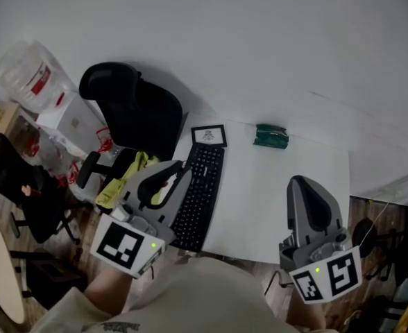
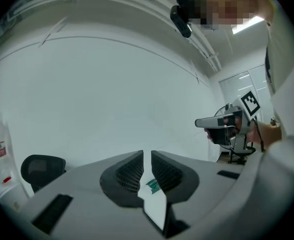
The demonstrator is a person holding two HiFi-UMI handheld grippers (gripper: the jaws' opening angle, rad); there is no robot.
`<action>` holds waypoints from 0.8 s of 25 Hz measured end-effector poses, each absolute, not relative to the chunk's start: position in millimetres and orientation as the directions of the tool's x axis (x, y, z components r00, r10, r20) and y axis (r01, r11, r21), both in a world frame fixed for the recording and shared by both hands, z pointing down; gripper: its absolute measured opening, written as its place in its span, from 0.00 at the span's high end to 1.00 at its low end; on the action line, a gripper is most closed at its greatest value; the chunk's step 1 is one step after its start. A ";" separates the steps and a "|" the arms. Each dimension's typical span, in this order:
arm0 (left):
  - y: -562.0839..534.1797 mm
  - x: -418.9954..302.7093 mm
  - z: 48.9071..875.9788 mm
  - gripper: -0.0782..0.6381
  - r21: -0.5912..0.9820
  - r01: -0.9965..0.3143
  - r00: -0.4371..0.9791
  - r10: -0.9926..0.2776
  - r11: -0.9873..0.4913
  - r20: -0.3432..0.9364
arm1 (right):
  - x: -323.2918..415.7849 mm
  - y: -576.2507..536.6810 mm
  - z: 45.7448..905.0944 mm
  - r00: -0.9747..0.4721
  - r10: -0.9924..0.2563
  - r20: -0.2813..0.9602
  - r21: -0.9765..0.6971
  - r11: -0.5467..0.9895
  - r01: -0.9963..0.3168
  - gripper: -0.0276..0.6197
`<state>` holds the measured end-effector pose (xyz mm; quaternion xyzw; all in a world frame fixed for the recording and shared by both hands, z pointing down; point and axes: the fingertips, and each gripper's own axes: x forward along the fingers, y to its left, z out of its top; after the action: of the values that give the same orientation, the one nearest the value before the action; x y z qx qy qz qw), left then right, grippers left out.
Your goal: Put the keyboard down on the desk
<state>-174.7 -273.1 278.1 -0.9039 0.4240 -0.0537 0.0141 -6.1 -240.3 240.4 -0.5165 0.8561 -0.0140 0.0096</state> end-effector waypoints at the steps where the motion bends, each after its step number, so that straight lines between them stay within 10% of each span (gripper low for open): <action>1: -271.8 -175.0 279.7 0.81 -0.073 -0.771 0.628 -0.774 -0.633 0.084 | -5.7 -239.6 241.2 -0.466 -0.885 0.003 -0.031 0.466 -0.884 0.92; 20: -264.3 -173.1 364.8 0.86 -0.012 -0.764 0.615 -0.734 -0.645 0.287 | -28.7 -245.7 331.4 -0.505 -0.831 0.232 -0.024 0.514 -0.857 0.92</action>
<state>-173.1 -264.3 364.8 -0.8970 0.4175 -0.1341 -0.0555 -28.7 -245.7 331.4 -0.4880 0.8649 -0.0680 -0.0959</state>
